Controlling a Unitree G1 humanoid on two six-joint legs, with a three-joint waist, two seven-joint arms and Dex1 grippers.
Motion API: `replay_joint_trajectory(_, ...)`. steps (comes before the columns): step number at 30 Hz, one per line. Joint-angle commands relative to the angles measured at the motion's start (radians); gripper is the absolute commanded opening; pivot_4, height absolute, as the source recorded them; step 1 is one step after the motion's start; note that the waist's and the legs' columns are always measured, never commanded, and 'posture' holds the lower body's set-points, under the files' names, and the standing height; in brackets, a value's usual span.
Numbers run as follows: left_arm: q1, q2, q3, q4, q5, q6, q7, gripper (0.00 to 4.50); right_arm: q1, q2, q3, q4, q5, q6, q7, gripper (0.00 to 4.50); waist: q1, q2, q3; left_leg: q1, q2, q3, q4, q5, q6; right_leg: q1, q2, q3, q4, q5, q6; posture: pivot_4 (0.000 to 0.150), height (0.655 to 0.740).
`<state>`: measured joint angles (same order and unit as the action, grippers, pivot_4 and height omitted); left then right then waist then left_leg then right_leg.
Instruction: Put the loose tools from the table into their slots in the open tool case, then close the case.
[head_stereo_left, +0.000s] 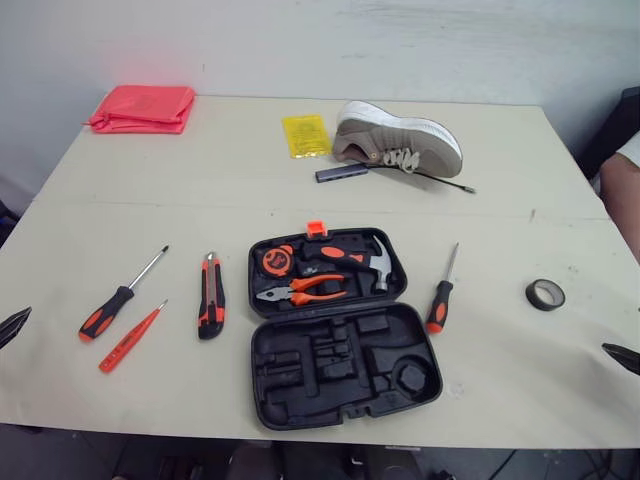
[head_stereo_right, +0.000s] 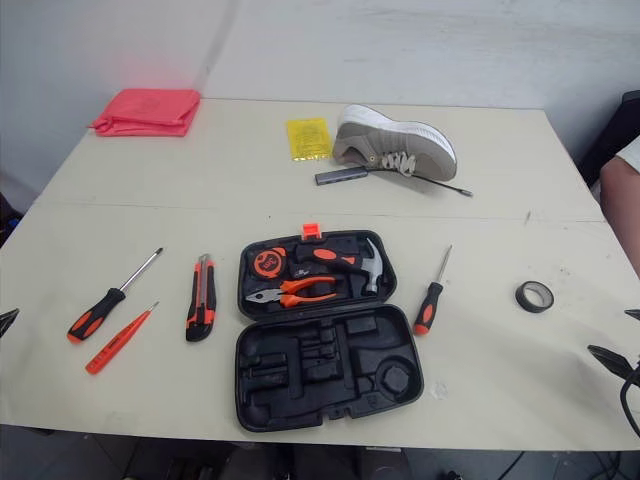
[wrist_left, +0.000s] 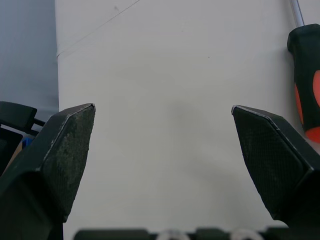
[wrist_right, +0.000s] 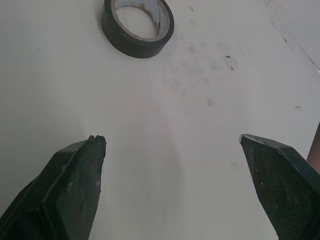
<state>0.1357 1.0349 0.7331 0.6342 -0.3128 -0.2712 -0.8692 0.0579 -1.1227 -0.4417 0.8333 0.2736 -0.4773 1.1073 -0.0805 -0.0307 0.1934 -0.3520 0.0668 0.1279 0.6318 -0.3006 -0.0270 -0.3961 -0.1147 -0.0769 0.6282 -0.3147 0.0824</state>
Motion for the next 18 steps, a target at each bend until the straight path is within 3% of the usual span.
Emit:
replay_joint_trajectory(1, -0.013, -0.001, 0.013, -0.049, -0.029, 0.000, -0.007, 4.46, -0.006, 0.015, -0.053, -0.052, 0.047, 0.037, -0.022, 4.50, 0.000, 0.000, 0.000, 0.000, 0.000, 0.000, 0.000, 0.000, 0.000, 0.000, 0.000, 0.000, 0.000, 0.000, 0.000, 0.150, 0.7400)
replay_joint_trajectory(7, 0.018, -0.070, -0.007, -0.356, -0.151, 0.188, -0.074, 4.46, -0.037, 0.060, -0.028, -0.436, 0.190, 0.312, 0.027, 4.50, -0.003, 0.001, 0.000, 0.000, 0.001, -0.001, 0.000, 0.000, 0.000, 0.000, 0.000, 0.001, 0.001, 0.001, 0.000, 0.150, 0.7400)
replay_joint_trajectory(15, 0.119, -0.123, -0.193, -0.867, -0.180, 0.397, -0.099, 4.46, -0.154, 0.069, 0.163, -0.815, 0.247, 0.528, 0.141, 4.50, 0.017, 0.001, 0.000, -0.002, 0.001, -0.002, 0.002, 0.003, 0.004, 0.000, 0.000, 0.000, 0.000, 0.002, 0.000, 0.150, 0.7400)
replay_joint_trajectory(17, 0.143, -0.127, -0.248, -0.962, -0.145, 0.418, -0.085, 4.50, -0.184, 0.074, 0.204, -0.862, 0.251, 0.560, 0.161, 3.97, 0.025, 0.001, 0.000, -0.003, 0.001, -0.002, 0.001, 0.003, 0.004, -0.001, 0.001, 0.000, -0.001, 0.001, 0.000, 0.150, 0.7400)
replay_joint_trajectory(18, 0.145, -0.132, -0.268, -0.991, -0.128, 0.423, -0.073, 4.23, -0.196, 0.075, 0.223, -0.881, 0.256, 0.583, 0.173, 3.63, 0.029, 0.001, 0.000, -0.003, 0.001, -0.002, 0.001, 0.003, 0.004, -0.001, 0.001, 0.000, -0.001, 0.001, 0.000, 0.150, 0.7400)
